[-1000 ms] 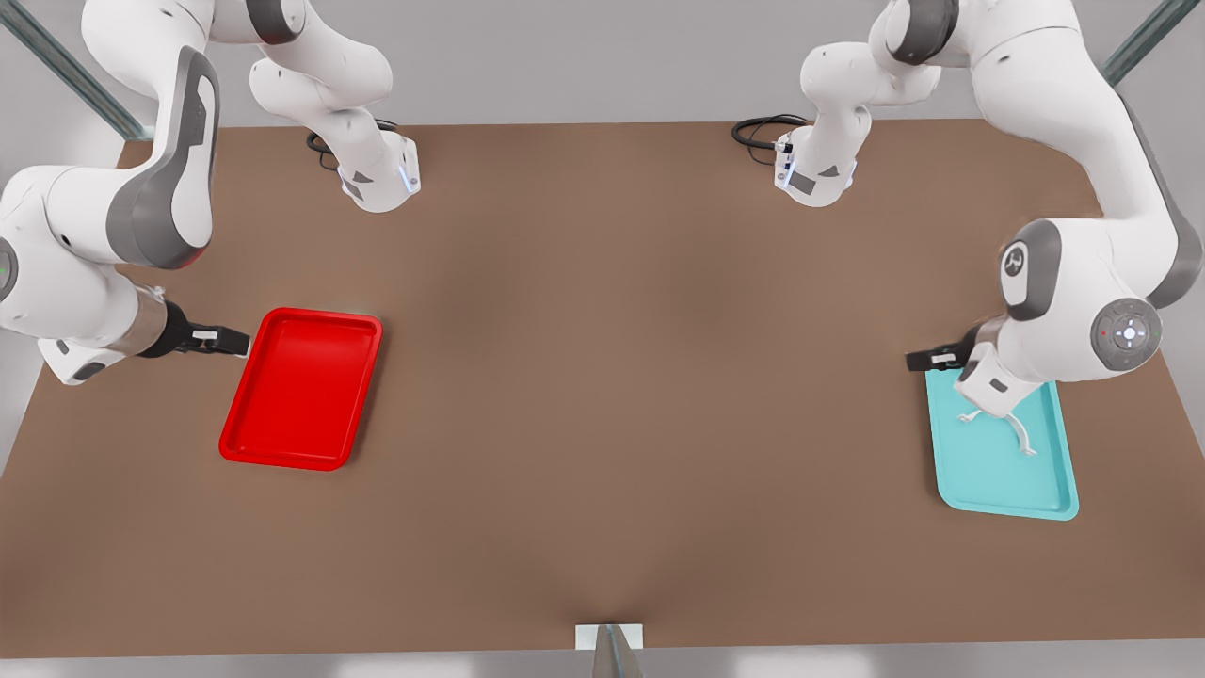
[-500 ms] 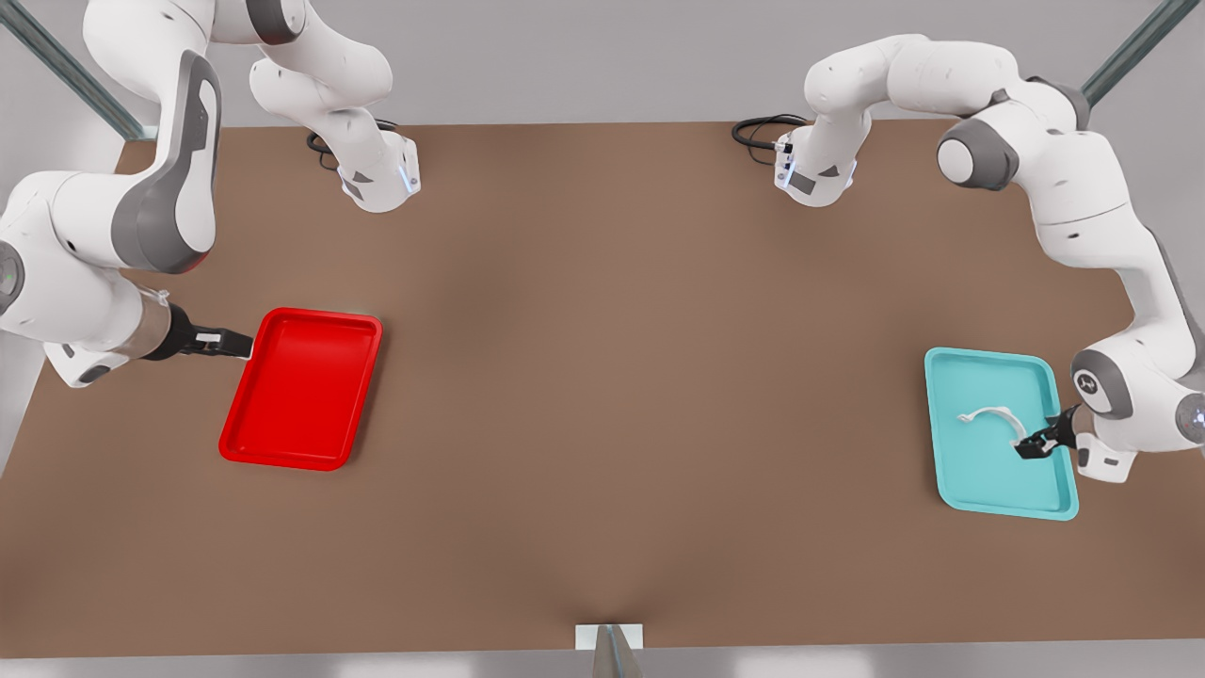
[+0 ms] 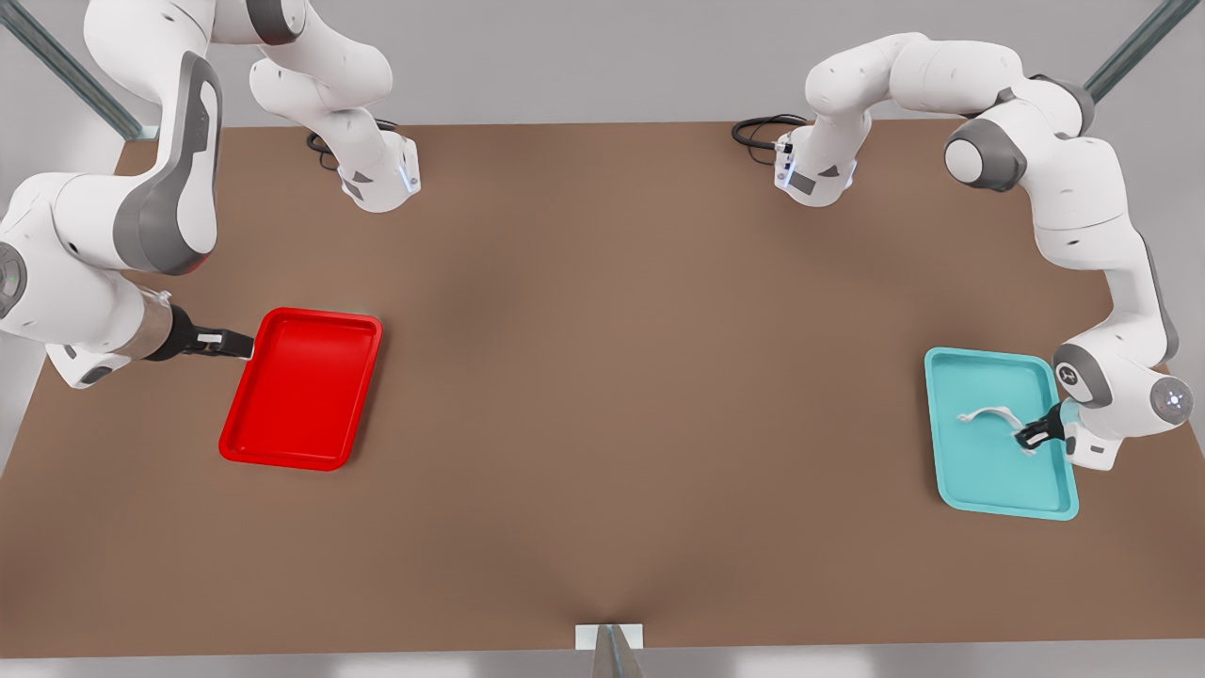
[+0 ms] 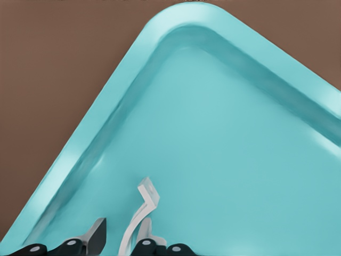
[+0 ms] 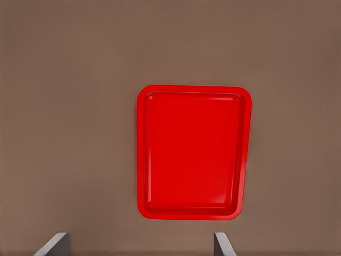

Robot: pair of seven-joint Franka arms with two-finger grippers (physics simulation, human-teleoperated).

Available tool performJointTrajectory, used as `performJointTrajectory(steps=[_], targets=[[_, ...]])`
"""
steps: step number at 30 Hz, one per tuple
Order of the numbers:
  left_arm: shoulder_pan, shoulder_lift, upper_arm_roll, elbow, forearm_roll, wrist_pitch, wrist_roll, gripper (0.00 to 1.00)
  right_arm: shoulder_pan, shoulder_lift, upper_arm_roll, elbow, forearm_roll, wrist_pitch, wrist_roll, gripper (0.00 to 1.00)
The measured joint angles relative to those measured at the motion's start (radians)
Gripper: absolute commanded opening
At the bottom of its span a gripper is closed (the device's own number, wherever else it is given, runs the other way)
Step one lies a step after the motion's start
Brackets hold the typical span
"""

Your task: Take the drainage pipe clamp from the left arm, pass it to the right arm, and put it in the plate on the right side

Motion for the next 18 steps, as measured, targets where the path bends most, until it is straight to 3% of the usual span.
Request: performJointTrajectory(steps=[9,12,18], targets=[[-0.001,0.007,0.000,0.001,-0.004,0.009,0.029,0.46,0.000,0.000,0.000,-0.006,0.000,-0.001,0.000,1.00],[-0.002,0.008,0.000,0.001,0.005,0.009,0.029,0.21,0.000,0.000,0.000,-0.006,-0.001,-0.001,0.000,1.00],[-0.003,-0.019,-0.002,0.012,0.005,-0.028,0.031,0.21,0.000,0.000,0.000,-0.007,-0.001,-0.001,0.000,1.00]])
